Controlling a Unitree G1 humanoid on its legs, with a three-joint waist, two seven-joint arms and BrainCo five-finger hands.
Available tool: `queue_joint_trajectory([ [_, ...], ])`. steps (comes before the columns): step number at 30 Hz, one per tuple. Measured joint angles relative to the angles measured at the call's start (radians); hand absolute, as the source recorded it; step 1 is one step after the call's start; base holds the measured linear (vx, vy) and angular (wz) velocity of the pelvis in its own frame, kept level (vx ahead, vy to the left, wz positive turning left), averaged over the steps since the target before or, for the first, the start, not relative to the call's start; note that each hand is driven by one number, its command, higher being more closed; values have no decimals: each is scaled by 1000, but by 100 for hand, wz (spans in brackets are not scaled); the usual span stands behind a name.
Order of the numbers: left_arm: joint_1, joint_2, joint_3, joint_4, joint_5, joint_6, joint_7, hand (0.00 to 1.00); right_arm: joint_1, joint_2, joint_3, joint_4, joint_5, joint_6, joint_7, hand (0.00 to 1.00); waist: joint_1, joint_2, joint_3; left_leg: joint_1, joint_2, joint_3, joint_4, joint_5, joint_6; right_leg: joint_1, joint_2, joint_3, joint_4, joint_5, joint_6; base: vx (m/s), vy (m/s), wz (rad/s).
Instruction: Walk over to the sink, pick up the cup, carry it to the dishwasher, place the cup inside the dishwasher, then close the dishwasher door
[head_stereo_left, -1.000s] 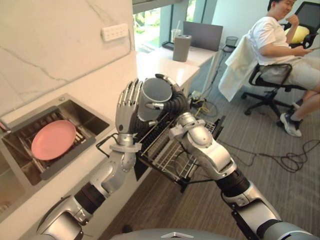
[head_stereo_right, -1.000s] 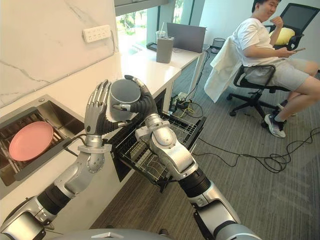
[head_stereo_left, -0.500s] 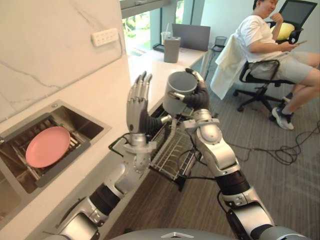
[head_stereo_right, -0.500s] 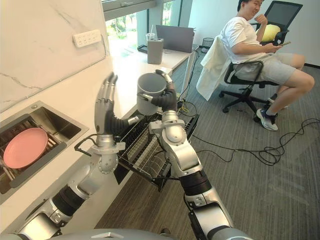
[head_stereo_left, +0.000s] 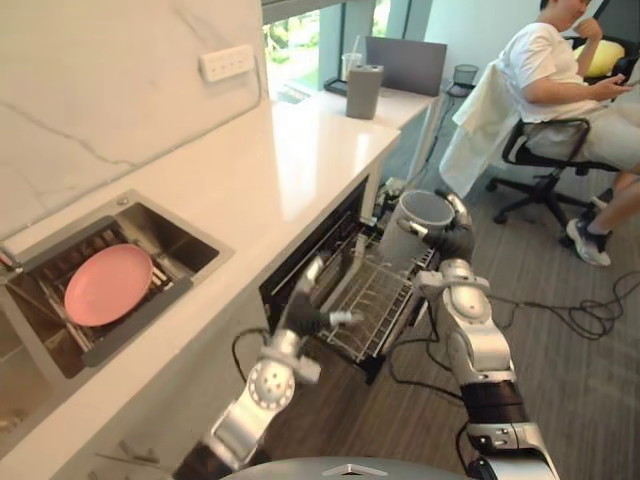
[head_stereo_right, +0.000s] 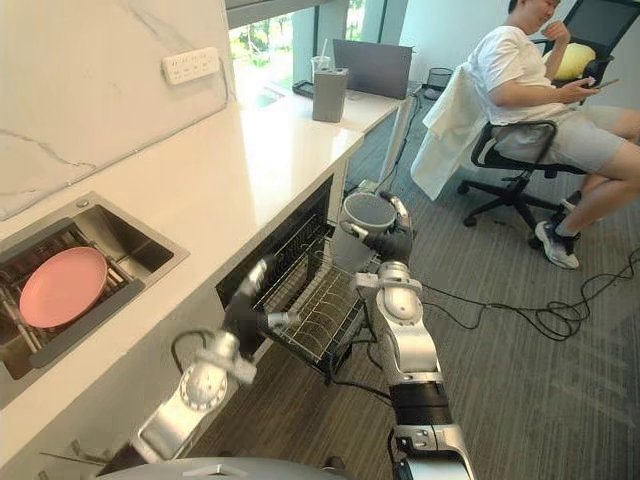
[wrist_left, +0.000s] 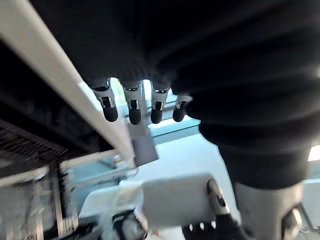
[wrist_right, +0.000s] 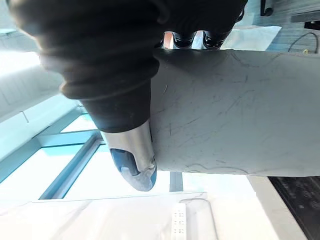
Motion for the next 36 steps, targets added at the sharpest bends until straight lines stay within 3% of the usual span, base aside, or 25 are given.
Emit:
queue_joint_trajectory([
  [3,71,16,0,61,43,-22,-63,0,25,-3,-13,70,9,-21,34,100,10,-7,5,-12,-9,-26,0,5,6,1,-7,-27,6,-6,6,4,14,30],
  [6,116,53,21,124,181,-80,-62,0,31,-11,-15,148,9,-45,39,100,23,-20,14,-14,-16,-36,0,3,15,9,-16,-34,6,-9,6,9,25,17],
  [9,133,70,64,219,249,-85,-39,0,31,-38,-15,205,9,-54,39,100,28,-27,23,-22,-24,-53,0,3,23,12,-23,-52,7,-12,9,-2,23,19],
  [12,167,74,142,351,288,-60,0,0,29,-38,-11,274,8,-59,57,100,28,-39,44,-13,-30,-58,0,1,26,29,-27,-69,5,-15,13,2,17,10],
  [16,161,75,254,561,350,36,36,0,27,-30,-1,365,8,-53,91,100,37,-52,59,-21,-37,-66,0,-1,29,29,-33,-78,3,-18,17,19,12,8],
  [21,145,96,315,633,405,44,129,0,-14,-21,14,480,-31,-4,104,100,42,-48,73,-6,-49,-75,0,-5,30,49,-43,-85,7,-27,29,41,11,8],
  [26,150,97,364,670,390,8,158,0,-91,-39,10,645,-112,-9,106,100,53,-39,112,-11,-60,-86,0,-8,34,52,-51,-101,11,-33,38,29,15,9],
  [30,121,108,377,667,377,-123,155,0,-215,-109,7,753,-109,-34,103,100,73,-42,175,-93,-58,-113,1,20,38,-18,-46,-124,22,-17,27,-10,-2,15],
  [31,107,112,376,663,370,-138,148,0,-237,-118,7,771,-109,-43,103,100,75,-44,199,-98,-58,-122,1,25,40,-21,-45,-131,24,-16,27,-24,-4,27],
  [36,62,139,355,659,323,-134,117,0,-308,-122,10,798,-110,-83,103,100,95,-59,270,-124,-62,-133,1,37,46,-46,-46,-135,36,-13,25,2,-8,5],
])
